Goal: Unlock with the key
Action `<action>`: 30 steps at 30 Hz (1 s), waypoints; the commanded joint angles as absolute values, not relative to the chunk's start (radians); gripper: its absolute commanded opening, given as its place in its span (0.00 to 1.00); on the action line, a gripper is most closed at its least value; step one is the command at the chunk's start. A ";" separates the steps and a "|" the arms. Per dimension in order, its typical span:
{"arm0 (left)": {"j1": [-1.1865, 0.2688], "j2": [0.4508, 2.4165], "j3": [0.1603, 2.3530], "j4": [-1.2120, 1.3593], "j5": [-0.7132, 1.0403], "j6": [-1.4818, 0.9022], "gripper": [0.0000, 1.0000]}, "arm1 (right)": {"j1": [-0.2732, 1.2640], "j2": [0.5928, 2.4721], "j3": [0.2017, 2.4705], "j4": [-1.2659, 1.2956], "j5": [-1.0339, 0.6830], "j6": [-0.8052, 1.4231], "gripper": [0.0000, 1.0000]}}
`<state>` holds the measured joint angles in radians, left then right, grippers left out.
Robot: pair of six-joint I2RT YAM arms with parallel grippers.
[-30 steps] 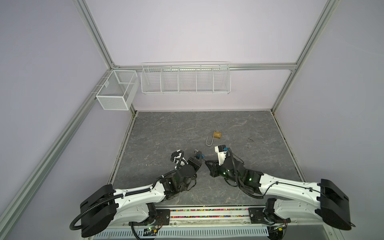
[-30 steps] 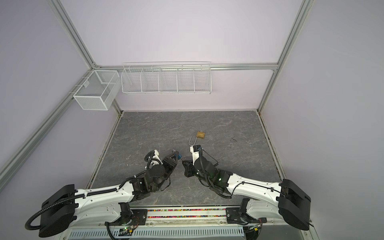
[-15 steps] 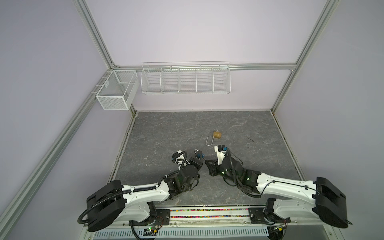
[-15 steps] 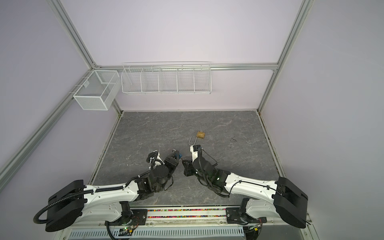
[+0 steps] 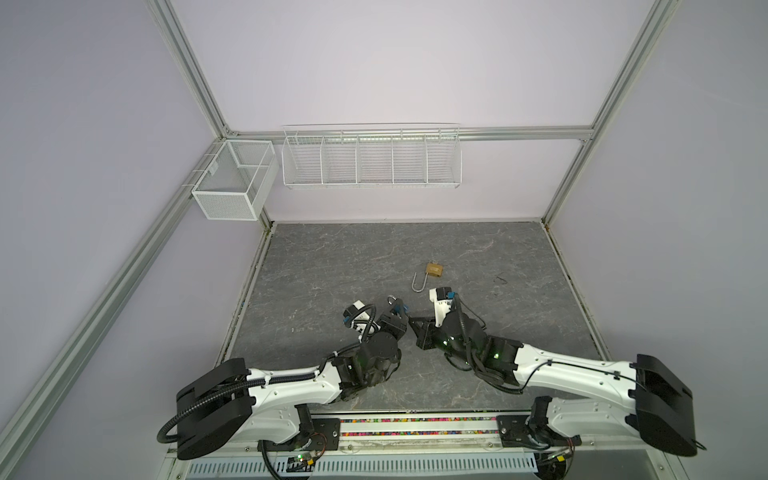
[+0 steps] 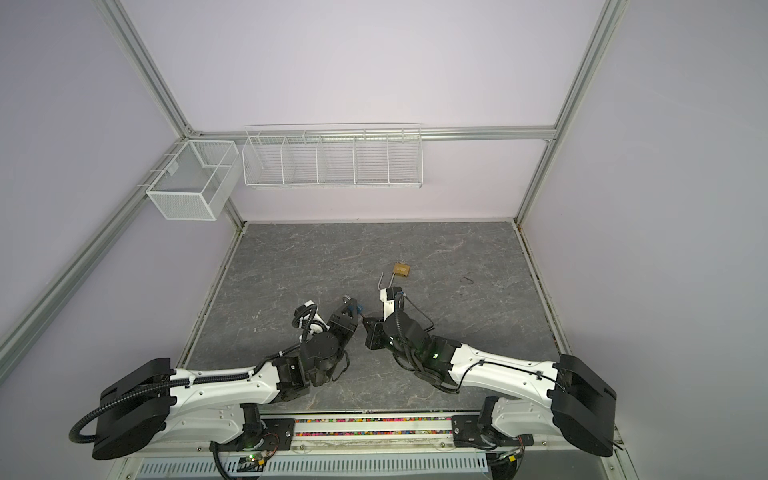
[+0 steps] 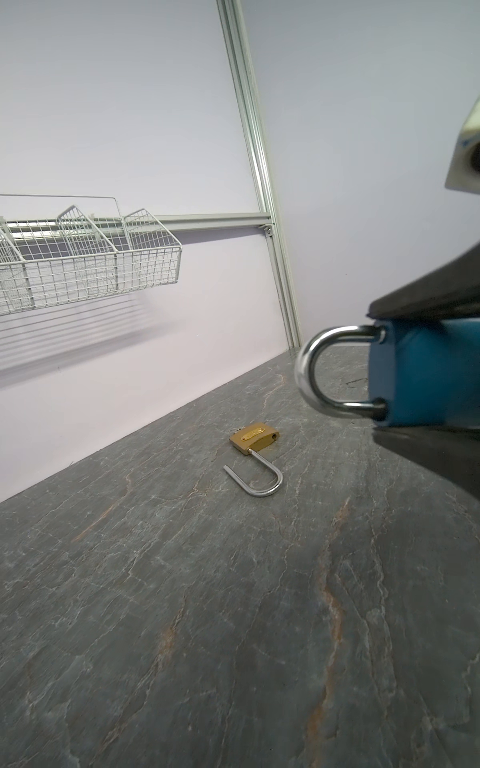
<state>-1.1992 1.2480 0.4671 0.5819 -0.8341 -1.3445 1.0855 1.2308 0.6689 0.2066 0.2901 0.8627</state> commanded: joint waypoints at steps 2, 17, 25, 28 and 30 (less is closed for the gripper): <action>-1.256 1.245 0.494 0.706 -0.799 -1.316 0.00 | 1.098 1.251 0.678 0.248 0.366 0.937 0.06; -1.269 1.237 0.442 0.551 -0.747 -1.473 0.00 | 1.107 1.280 0.666 0.266 0.321 0.938 0.06; -1.271 1.282 0.455 0.582 -0.738 -1.497 0.00 | 1.109 1.319 0.682 0.245 0.284 0.922 0.06; -1.271 1.288 0.469 0.548 -0.712 -1.524 0.00 | 1.087 1.282 0.617 0.307 0.303 0.933 0.06; -1.271 1.290 0.472 0.530 -0.701 -1.532 0.00 | 1.089 1.295 0.659 0.274 0.259 0.887 0.06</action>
